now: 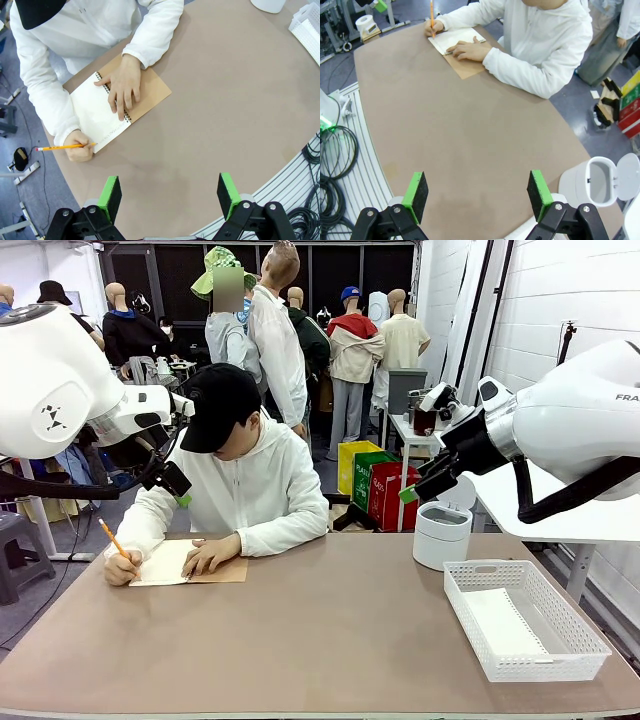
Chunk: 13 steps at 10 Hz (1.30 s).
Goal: Sort the paper based on its condition.
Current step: If a person hands you a paper, place it in the Organizing basket , and if it's crumpled, put it in the Trash can.
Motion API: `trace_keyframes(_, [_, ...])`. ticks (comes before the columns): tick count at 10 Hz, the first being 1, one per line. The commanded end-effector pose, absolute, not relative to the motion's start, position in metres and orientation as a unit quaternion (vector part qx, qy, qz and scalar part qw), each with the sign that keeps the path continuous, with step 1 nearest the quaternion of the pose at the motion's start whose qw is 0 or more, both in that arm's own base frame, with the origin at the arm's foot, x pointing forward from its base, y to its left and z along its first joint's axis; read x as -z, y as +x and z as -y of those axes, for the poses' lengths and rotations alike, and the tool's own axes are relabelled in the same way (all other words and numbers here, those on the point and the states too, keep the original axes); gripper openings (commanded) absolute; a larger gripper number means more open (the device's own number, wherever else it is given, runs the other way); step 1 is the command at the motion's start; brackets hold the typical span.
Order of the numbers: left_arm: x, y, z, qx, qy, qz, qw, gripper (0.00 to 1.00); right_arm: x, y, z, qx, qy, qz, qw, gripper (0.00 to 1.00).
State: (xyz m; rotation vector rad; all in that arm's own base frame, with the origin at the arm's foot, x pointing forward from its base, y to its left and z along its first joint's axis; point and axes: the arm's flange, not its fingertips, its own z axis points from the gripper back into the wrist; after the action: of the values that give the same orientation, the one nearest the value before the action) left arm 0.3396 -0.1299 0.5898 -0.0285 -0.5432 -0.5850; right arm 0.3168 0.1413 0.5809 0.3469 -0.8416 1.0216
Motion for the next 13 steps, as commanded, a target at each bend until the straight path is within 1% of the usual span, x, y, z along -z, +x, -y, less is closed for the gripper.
trace_keyframes(1, [-0.5903,0.3397,0.1285,0.286,-0.014,0.265,0.921,1.0,-0.5807,0.3169,-0.141,-0.471,0.158,0.389,0.776,1.0])
trace_keyframes(13, [-0.5903,0.3397,0.1285,0.286,-0.014,0.265,0.921,1.0,-0.5807,0.3169,-0.141,-0.471,0.158,0.389,0.776,1.0])
